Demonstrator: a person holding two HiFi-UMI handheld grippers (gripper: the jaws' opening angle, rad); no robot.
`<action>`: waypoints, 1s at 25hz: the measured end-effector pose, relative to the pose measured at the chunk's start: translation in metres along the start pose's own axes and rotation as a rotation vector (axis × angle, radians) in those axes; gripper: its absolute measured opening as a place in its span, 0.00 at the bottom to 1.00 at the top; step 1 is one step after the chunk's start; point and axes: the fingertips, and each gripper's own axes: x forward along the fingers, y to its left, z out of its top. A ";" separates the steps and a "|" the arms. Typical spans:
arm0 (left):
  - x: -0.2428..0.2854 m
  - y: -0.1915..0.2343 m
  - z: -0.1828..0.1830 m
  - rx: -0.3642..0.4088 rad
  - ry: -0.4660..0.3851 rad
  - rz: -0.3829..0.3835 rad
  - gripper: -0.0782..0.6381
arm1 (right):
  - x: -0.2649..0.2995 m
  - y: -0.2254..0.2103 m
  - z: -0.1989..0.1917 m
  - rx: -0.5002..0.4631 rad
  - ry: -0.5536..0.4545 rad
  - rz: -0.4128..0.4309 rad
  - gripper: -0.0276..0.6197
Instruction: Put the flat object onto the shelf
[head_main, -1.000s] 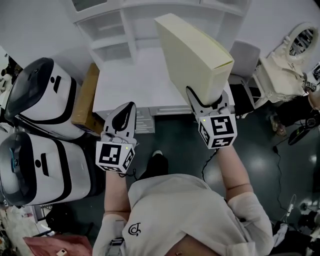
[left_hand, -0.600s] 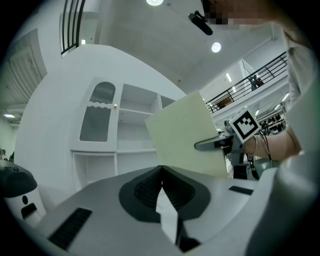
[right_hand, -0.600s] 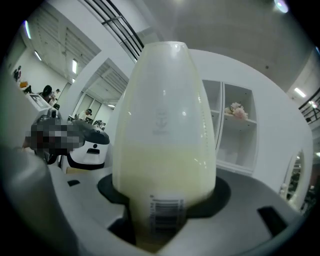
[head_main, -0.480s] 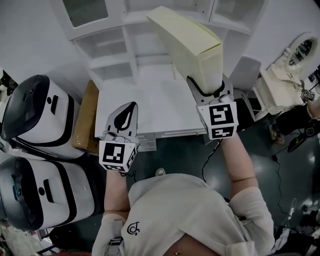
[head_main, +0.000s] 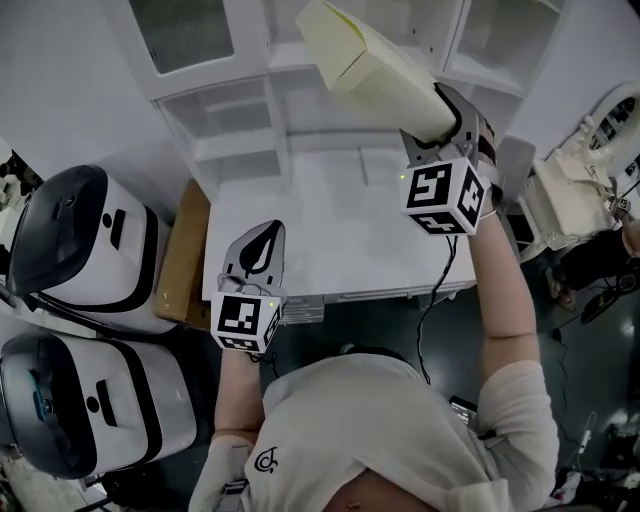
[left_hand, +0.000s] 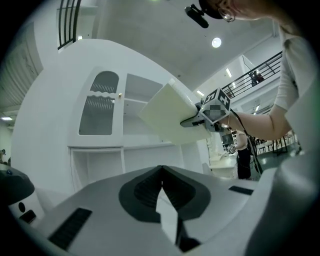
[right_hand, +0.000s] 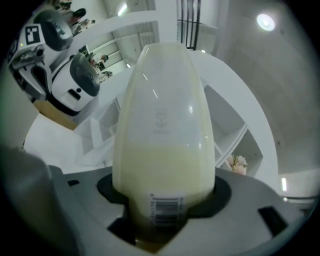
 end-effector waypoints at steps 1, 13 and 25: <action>0.002 0.003 -0.002 -0.003 0.005 0.006 0.13 | 0.007 -0.001 0.003 -0.051 0.005 -0.010 0.50; 0.034 0.046 -0.013 -0.019 0.019 0.097 0.13 | 0.103 0.029 -0.001 -0.493 0.104 -0.021 0.50; 0.067 0.062 -0.039 -0.049 0.068 0.138 0.13 | 0.168 0.056 -0.017 -0.583 0.137 0.143 0.53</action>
